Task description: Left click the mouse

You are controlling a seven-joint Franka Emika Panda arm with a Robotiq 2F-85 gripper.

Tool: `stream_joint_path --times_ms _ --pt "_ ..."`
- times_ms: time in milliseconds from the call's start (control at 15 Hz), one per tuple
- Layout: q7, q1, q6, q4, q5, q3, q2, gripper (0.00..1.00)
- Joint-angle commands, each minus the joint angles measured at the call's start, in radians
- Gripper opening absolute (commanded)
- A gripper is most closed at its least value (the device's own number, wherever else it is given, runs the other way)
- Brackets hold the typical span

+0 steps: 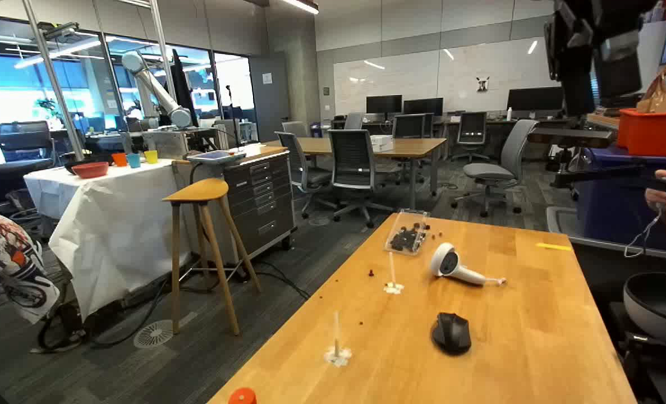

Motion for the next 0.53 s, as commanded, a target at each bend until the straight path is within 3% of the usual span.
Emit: stream_joint_path --times_ms 0,333,467 --pt "-0.002 -0.012 -0.003 0.005 0.002 0.010 0.001 1.00" --pt "-0.001 -0.026 0.007 0.004 0.007 0.000 0.013 1.00" --pt "-0.001 -0.041 0.046 -0.016 -0.044 0.001 0.020 1.00"
